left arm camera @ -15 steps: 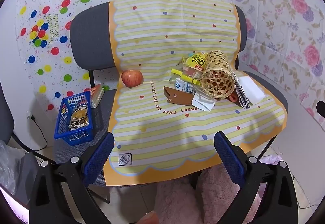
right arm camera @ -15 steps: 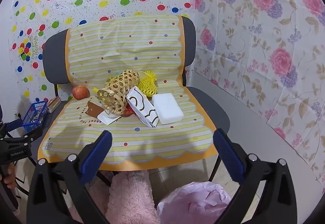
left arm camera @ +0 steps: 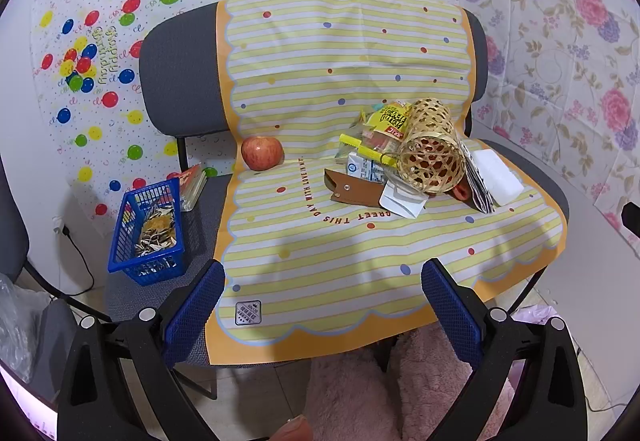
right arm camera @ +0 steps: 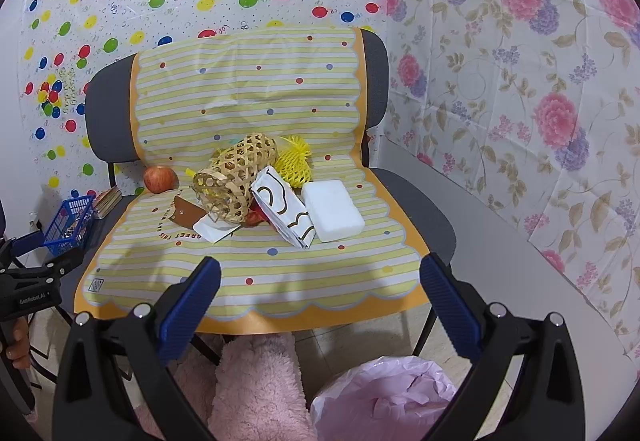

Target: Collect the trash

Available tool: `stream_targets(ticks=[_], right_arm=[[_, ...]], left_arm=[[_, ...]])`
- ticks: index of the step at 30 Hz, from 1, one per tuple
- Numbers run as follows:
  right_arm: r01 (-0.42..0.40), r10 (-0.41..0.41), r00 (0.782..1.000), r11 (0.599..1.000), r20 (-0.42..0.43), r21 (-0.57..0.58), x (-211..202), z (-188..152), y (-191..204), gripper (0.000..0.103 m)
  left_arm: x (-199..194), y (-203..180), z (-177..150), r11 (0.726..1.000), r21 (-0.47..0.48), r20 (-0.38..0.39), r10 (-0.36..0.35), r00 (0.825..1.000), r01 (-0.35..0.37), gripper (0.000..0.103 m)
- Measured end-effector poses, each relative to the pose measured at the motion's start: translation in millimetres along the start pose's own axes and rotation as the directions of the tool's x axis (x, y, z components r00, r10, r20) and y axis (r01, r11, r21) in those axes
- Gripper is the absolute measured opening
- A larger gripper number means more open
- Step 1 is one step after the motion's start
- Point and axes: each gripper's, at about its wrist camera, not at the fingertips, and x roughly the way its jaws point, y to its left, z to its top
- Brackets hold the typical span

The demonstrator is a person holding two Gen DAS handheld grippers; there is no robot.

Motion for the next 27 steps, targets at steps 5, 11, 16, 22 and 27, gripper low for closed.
stream_targets(ticks=[5,11,16,22,27], right_arm=[[0.001,-0.001,1.0,1.0,0.001,0.0,0.5,-0.2,1.4,0.097],[0.002,-0.002,1.0,1.0,0.001,0.0,0.7,-0.2,3.0,0.097],[0.001,-0.001,1.0,1.0,-0.006,-0.002,2.3,-4.3,5.9,0.097],[0.001,-0.001,1.0,1.0,0.007,-0.003,2.7,-4.3,5.7,0.097],[0.002,-0.002,1.0,1.0,0.002,-0.004,3.5,-2.9,5.6,0.097]], left_arm=[[0.4,0.0,0.0,1.0,0.002,-0.002,-0.001,1.0,0.001,0.097],[0.0,-0.2,0.0,1.0,-0.001,-0.002,0.0,1.0,0.0,0.097],[0.9,0.2,-0.9,1.0,0.0,-0.003,0.002,1.0,-0.002,0.097],[1.4,0.4,-1.3,1.0,-0.001,-0.003,0.003,1.0,-0.003,0.097],[1.7,0.6,-1.4,1.0,0.0,-0.004,0.003,1.0,-0.003,0.097]])
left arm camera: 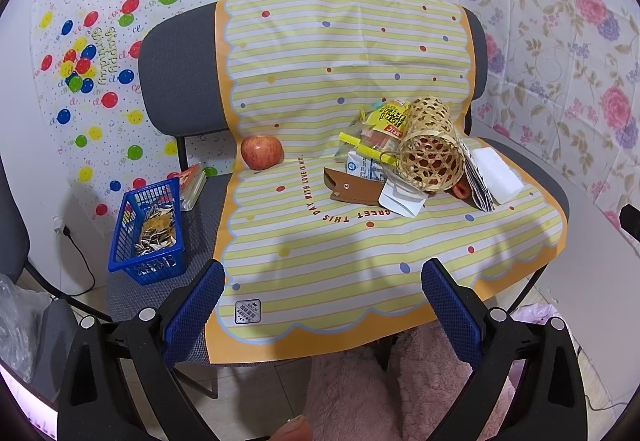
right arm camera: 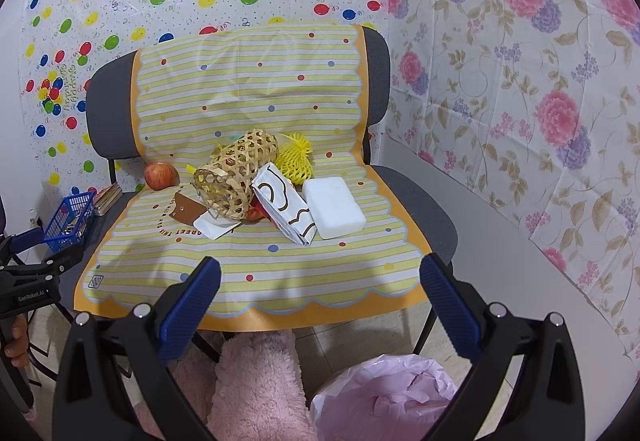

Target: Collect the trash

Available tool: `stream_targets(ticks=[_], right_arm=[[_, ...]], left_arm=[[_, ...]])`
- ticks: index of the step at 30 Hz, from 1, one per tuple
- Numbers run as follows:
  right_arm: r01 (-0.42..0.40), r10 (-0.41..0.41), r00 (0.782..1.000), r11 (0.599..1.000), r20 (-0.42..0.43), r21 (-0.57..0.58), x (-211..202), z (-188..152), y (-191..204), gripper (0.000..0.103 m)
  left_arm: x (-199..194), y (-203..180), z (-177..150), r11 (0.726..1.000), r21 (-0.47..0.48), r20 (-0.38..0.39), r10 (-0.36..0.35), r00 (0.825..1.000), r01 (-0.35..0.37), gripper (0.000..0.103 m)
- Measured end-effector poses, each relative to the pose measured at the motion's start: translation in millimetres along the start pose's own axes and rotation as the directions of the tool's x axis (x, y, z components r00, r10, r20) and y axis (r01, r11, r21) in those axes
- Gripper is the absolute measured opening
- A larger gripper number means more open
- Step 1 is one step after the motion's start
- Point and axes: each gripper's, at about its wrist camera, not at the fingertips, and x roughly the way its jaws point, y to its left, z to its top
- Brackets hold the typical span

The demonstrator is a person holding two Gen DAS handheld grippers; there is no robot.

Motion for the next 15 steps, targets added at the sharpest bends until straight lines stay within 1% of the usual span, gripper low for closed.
stream_targets(ticks=[8,12,15], right_arm=[[0.001,-0.001,1.0,1.0,0.002,-0.001,0.4,0.3,1.1,0.097],[0.001,-0.002,1.0,1.0,-0.013,-0.004,1.8,-0.9,2.5,0.097],[0.001,-0.001,1.0,1.0,-0.001,-0.002,3.7,-0.3,2.2,0.097]], left_arm=[[-0.2,0.2,0.0,1.0,-0.001,0.0,0.0,1.0,0.0,0.097],[-0.1,-0.1,0.0,1.0,0.0,-0.001,0.0,1.0,0.0,0.097],[0.8,0.3,-0.8,1.0,-0.001,-0.007,-0.001,1.0,0.001,0.097]])
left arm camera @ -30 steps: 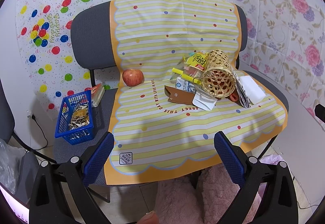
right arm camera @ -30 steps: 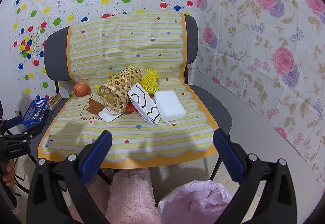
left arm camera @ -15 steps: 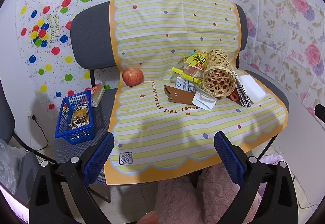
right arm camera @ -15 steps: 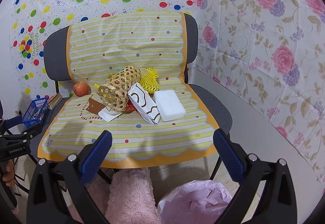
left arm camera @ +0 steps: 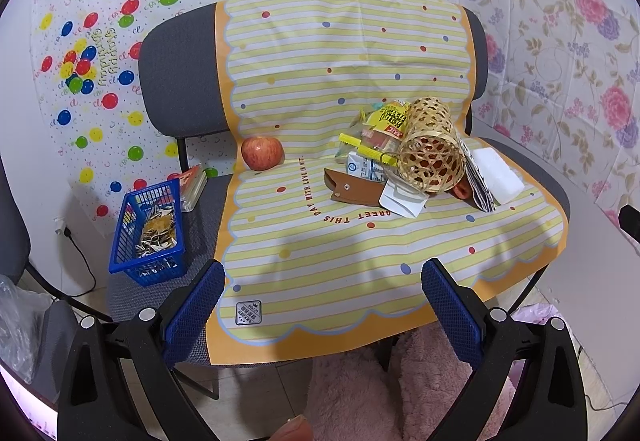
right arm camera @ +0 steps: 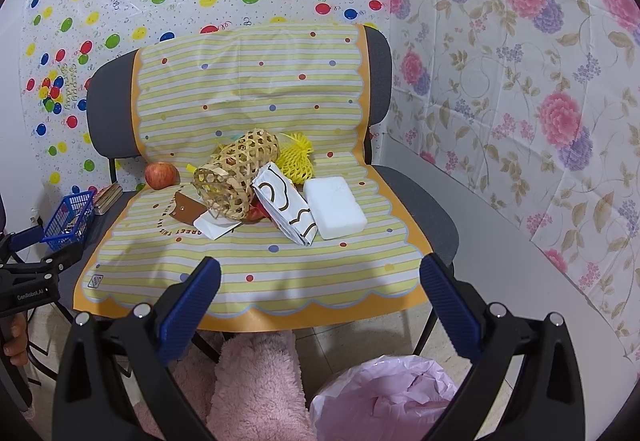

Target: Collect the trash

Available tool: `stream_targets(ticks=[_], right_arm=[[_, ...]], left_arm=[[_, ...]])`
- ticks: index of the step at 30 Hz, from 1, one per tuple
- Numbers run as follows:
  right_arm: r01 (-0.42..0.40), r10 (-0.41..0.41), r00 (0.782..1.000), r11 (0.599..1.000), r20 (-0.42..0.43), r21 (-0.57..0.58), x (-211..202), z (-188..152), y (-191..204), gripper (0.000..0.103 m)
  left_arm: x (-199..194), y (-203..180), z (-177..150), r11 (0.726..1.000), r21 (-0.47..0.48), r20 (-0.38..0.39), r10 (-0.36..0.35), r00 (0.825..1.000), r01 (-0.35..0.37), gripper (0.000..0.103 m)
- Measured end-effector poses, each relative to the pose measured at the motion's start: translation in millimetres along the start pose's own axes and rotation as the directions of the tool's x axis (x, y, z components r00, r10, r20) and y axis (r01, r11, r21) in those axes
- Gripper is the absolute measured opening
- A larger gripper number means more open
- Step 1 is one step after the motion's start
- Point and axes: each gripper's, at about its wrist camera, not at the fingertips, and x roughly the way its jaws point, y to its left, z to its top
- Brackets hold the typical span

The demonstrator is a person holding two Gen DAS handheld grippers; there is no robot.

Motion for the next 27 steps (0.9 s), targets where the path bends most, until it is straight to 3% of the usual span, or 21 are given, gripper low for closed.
stream_targets(ticks=[9,15,18,21,25,27], right_arm=[[-0.027,0.027,0.999,1.0,-0.026,0.009,42,-3,-9,0.097],[-0.072,0.072,0.997,0.997,-0.006,0.005,81,-1,-14,0.097],[-0.044,0.042,0.999,0.997,-0.028,-0.06,103,1,-11,0.097],[-0.013,0.012,1.0,0.995,-0.014,-0.102,122,4,-12,0.097],[-0.063,0.059,0.996,0.996,-0.062,-0.065,161,9,-28,0.097],[-0.098,0.096,0.993,0.994,-0.068,-0.036,178,14,-36,0.092]], left_arm=[[31,-5,0,1.0,0.002,-0.057,-0.028,0.998,0.028,0.097],[51,-15,7,0.999,0.013,-0.011,-0.047,0.999,0.047,0.097],[61,-25,13,0.998,0.059,-0.001,-0.013,1.0,0.013,0.097],[75,-29,20,0.996,0.042,-0.05,-0.076,0.996,0.078,0.097],[92,-37,29,0.996,0.063,-0.056,-0.064,0.996,0.068,0.097],[99,-42,34,0.995,0.075,-0.05,-0.057,0.997,0.06,0.097]])
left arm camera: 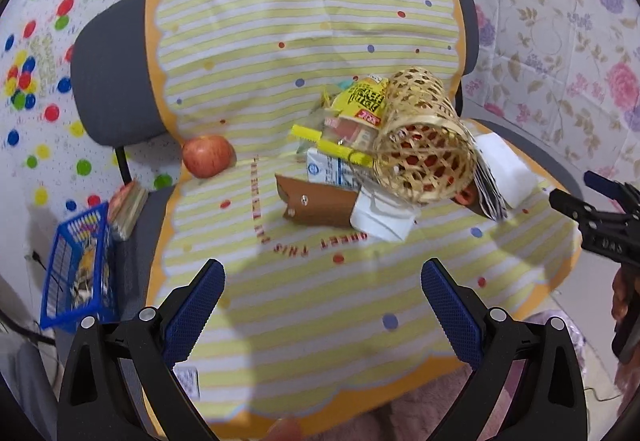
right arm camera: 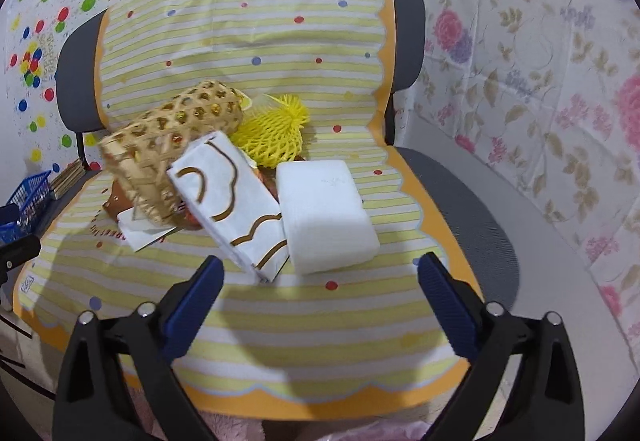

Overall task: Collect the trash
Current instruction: 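Grasp the white foam block with the right tool while the left tool approaches the paper bag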

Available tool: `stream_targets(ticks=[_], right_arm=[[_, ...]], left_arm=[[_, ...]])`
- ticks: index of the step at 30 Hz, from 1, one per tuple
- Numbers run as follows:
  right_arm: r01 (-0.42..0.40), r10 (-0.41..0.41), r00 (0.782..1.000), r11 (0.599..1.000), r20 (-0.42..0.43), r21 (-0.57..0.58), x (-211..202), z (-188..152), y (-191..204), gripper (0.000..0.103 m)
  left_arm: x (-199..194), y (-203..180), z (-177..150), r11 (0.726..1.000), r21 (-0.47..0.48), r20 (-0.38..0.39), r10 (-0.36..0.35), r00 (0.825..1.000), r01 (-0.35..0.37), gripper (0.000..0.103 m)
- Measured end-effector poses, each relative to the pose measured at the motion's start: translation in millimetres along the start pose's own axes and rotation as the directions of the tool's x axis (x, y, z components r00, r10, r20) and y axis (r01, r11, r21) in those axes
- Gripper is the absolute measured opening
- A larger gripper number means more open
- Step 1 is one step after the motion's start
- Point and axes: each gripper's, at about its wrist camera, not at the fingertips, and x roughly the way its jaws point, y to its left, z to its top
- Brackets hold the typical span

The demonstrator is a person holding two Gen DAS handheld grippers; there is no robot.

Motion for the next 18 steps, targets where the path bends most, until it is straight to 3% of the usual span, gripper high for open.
stream_targets(ticks=[9,14,18], right_arm=[[-0.058,0.059,0.995,0.998,-0.074,0.019,62,3,-26,0.088],[-0.089,0.09,0.99,0.996,-0.112,0.013,77,1,-28,0.063],[-0.055,0.055,0.997,0.998,-0.055,0.007,49,4,-26,0.056]], left_arm=[[35,-10,14,0.998,-0.009,-0.031,-0.057,0.998,0.056,0.096],[38,-19,9,0.997,0.003,-0.044,-0.076,0.996,0.076,0.096],[35,-19,11,0.997,0.004,-0.036,-0.081,0.996,0.081,0.096]])
